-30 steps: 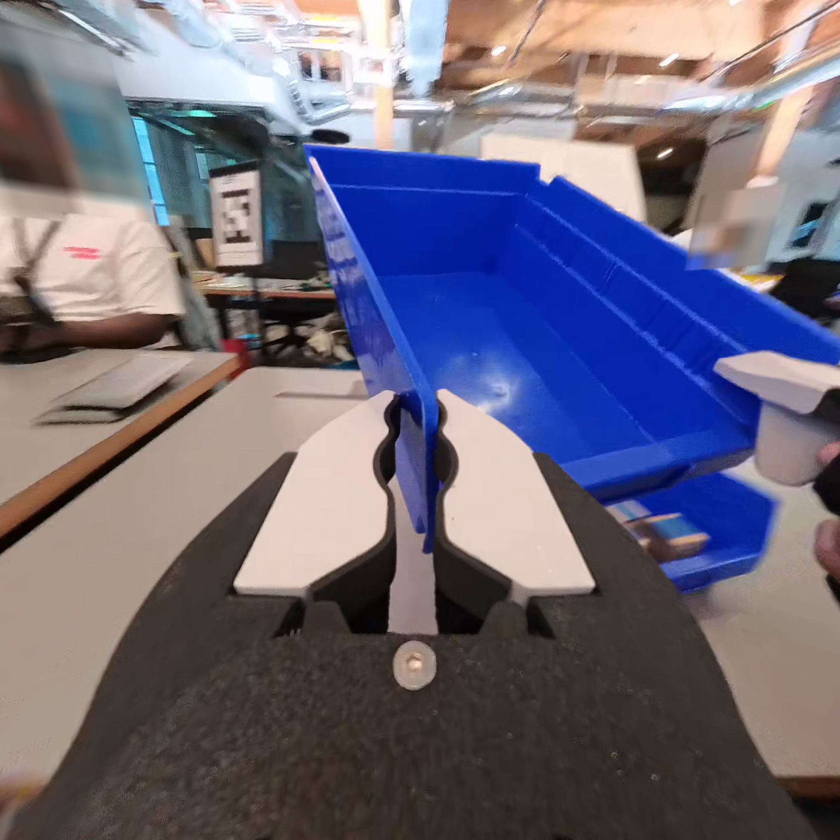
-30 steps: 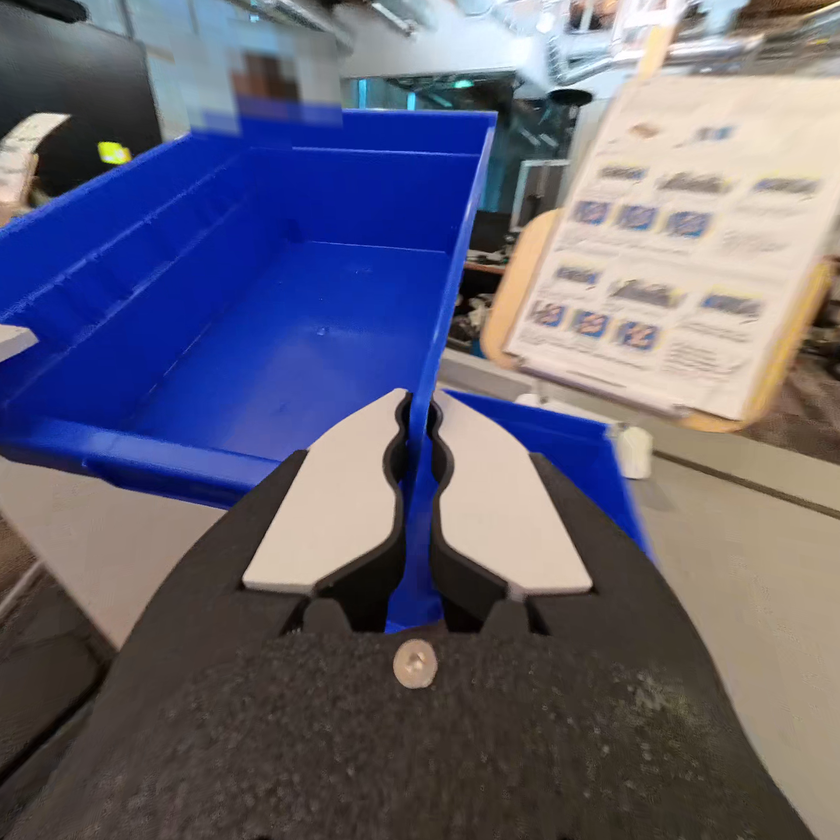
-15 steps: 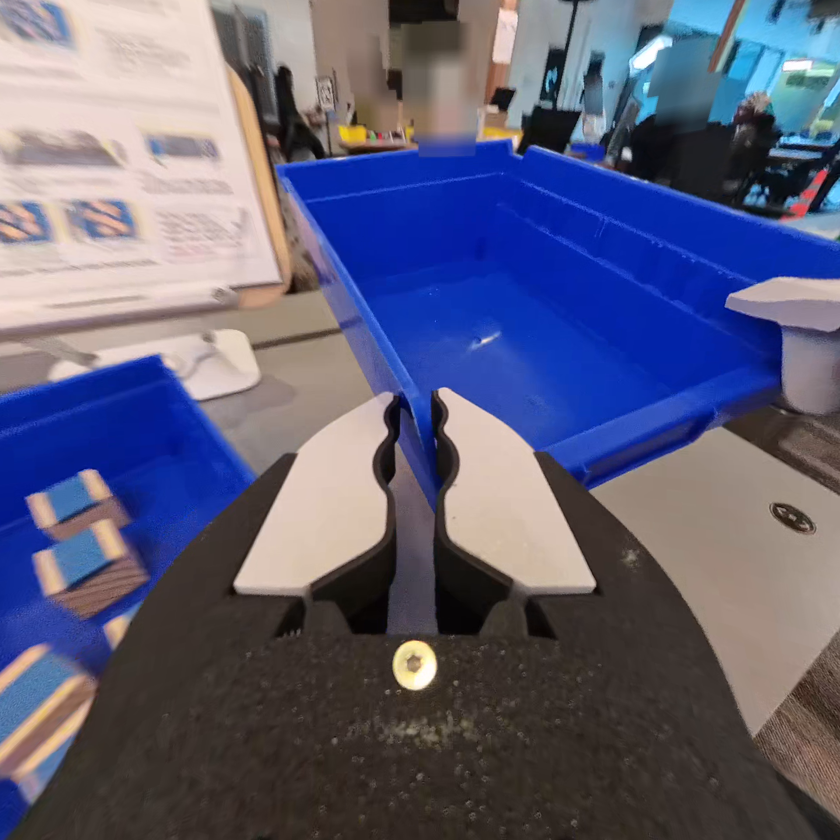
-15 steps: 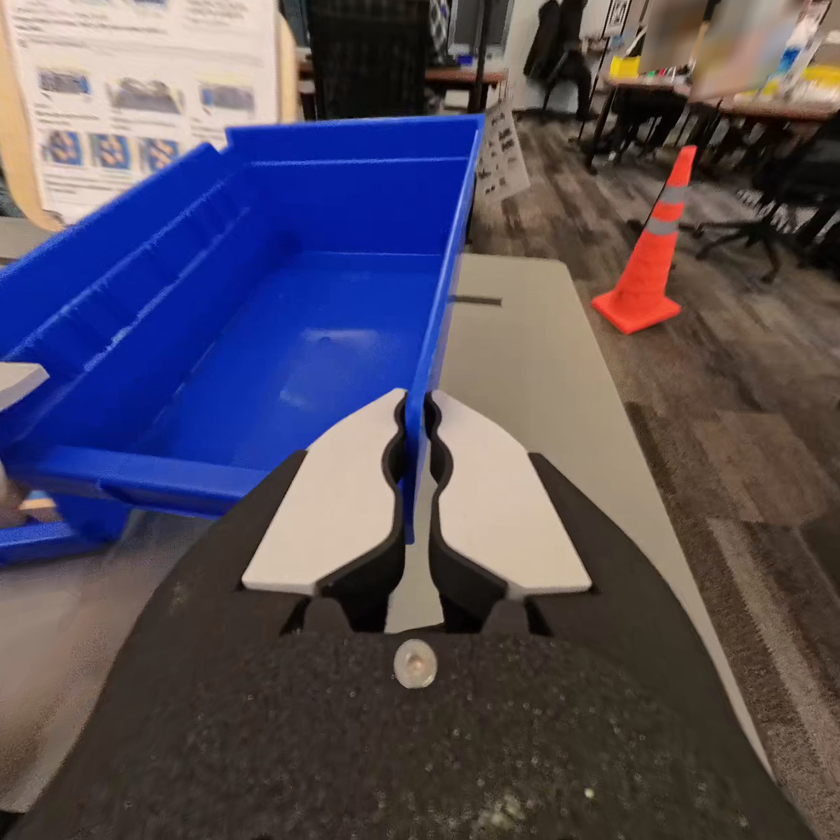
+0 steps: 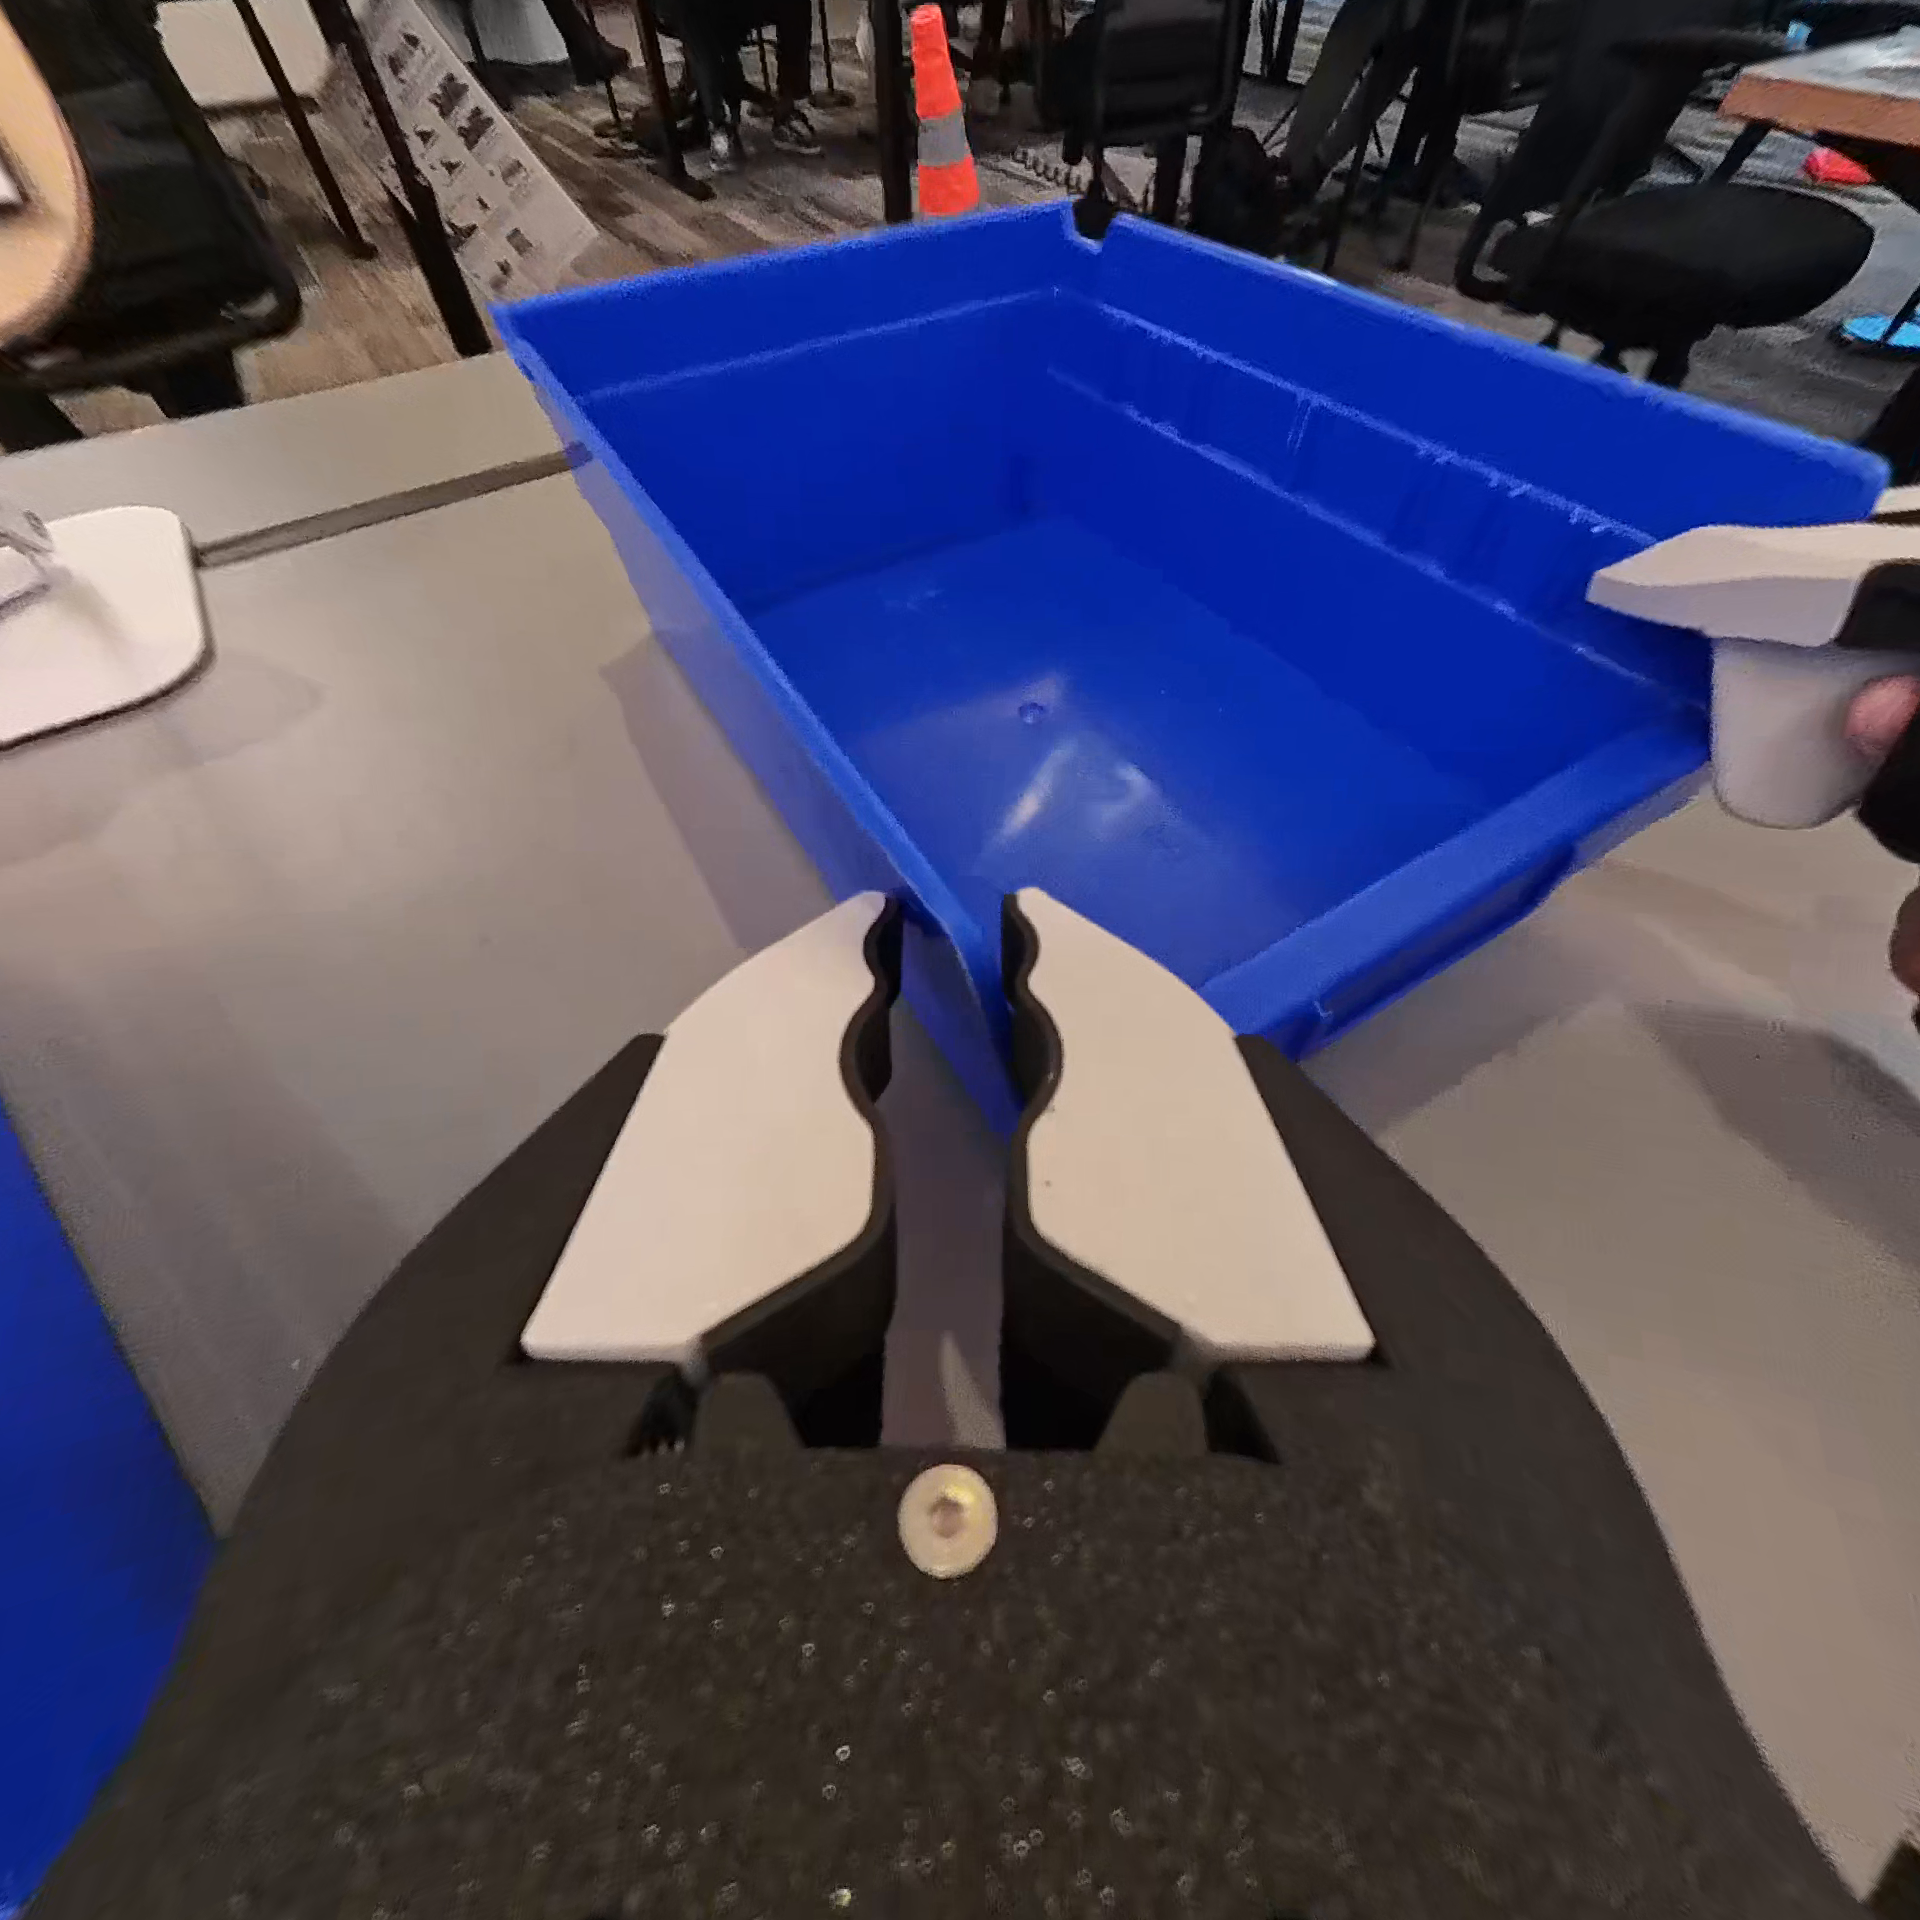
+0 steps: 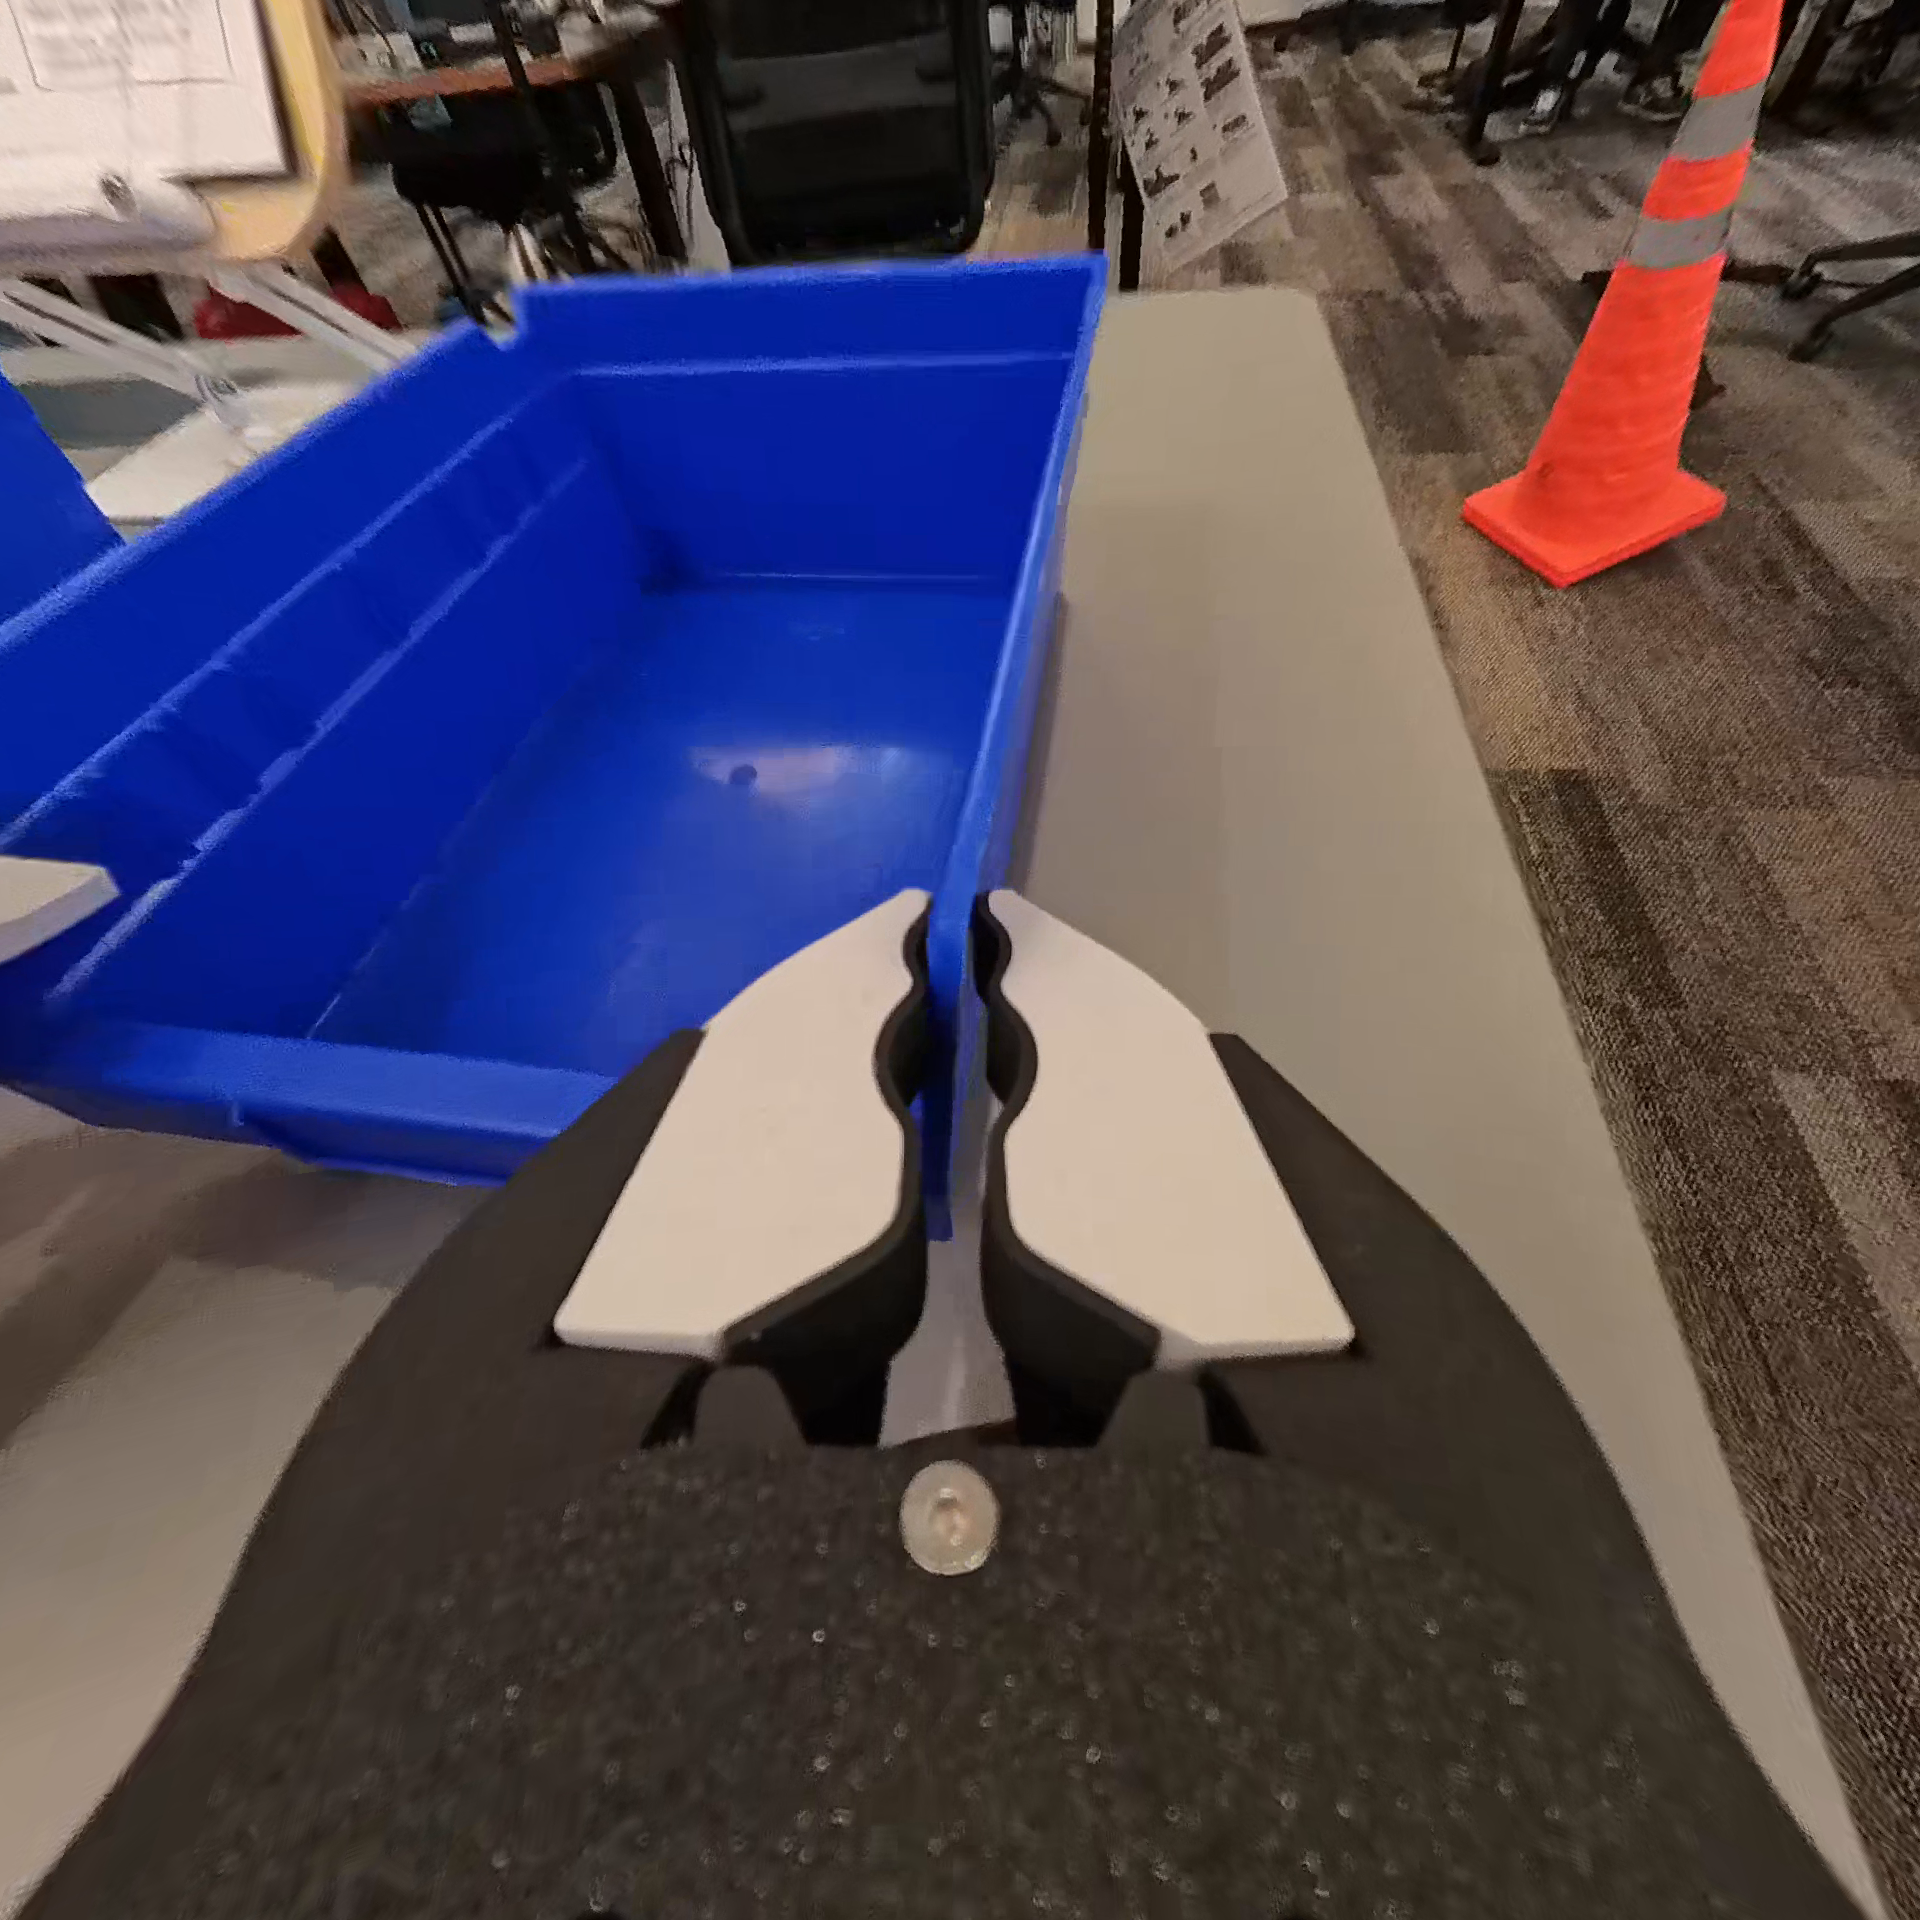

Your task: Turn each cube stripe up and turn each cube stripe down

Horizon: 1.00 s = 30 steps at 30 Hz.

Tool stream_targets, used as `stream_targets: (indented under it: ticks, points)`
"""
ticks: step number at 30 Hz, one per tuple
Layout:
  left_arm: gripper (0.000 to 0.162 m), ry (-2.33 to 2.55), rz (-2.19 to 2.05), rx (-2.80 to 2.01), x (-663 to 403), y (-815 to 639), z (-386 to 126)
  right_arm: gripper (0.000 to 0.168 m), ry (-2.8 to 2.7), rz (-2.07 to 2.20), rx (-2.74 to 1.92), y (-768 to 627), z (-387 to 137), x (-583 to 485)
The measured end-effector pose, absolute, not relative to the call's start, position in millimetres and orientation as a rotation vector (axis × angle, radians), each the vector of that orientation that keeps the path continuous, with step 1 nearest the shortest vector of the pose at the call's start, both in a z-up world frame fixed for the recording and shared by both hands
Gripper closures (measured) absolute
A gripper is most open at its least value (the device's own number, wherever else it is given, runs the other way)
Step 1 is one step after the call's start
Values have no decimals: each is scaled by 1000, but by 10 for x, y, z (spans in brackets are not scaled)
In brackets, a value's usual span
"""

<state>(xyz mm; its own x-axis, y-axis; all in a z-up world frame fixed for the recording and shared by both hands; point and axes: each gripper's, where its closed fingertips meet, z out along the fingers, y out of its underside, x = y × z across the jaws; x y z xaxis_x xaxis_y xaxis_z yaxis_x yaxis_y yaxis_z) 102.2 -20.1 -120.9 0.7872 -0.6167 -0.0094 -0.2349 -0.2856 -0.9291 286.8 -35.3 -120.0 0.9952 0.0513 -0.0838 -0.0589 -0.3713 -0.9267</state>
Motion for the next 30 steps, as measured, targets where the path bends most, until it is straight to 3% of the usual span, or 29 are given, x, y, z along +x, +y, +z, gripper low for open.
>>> stream_targets:
  ticks: [3, 6, 7, 9, 15, 17, 21, 23, 26, 27, 30]
  points:
    - [141, 662, -528, -1893, 1037, -252, -1247, 164, 22, 90, -1944, -310, -1256, 2885]
    - [104, 763, -684, -1924, 1035, -482, -1209, 164, 77, 99, -1934, -296, -1242, 2909]
    - [99, 789, -759, -1883, 948, -641, -1072, 156, 72, 109, -1922, -314, -1193, 2885]
    - [100, 839, -794, -1814, 585, -951, -807, 141, 98, 44, -1852, -413, -932, 2908]
    - [101, 618, -525, -1801, -1304, -967, -432, 132, -247, 109, -1675, -605, -106, 1778]
    - [98, 446, -403, -1796, -1951, -842, -460, 138, -485, 194, -1694, -620, -172, 997]
    - [93, 295, -308, -1848, -2421, -667, -807, 135, -579, 302, -1719, -471, -598, -179]
    - [97, 286, -307, -1882, -2373, -570, -955, 136, -573, 328, -1780, -426, -848, -491]
    - [122, 221, -287, -1911, -2351, -415, -1052, 136, -486, 359, -1801, -348, -1027, -669]
    - [139, 182, -247, -1916, -2411, -375, -1052, 141, -466, 321, -1814, -298, -1081, -650]
    - [145, 209, -202, -1925, -2455, -325, -1069, 151, -412, 308, -1852, -173, -1206, -665]
